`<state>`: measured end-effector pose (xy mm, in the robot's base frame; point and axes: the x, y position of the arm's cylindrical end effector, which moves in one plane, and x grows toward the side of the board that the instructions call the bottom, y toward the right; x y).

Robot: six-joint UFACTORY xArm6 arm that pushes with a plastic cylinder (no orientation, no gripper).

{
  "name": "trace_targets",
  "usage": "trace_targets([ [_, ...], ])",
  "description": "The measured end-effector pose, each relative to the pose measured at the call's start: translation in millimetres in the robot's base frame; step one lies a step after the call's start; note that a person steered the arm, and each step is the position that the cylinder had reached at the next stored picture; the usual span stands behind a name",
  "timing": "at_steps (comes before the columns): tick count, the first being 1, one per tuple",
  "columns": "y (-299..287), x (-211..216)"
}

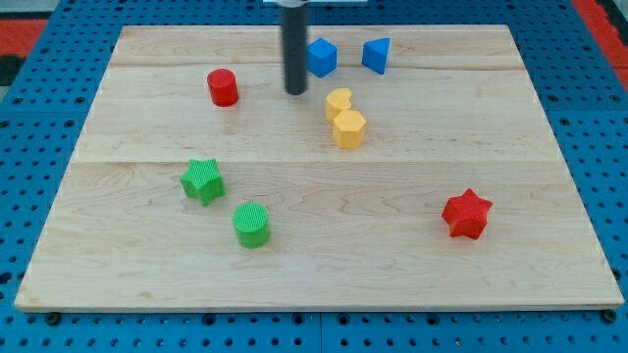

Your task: Move the red circle towards the top left corner of the board

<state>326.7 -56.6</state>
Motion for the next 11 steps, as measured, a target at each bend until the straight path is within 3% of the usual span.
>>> trace_targets([
  [1,-47.0,44.7],
  [2,-94.0,38.9],
  [3,-59.3,37.8],
  [5,-68.7,-31.4],
  [8,-54.5,-60.9],
  [10,-78.7,-59.2],
  [11,-16.9,-49.4],
])
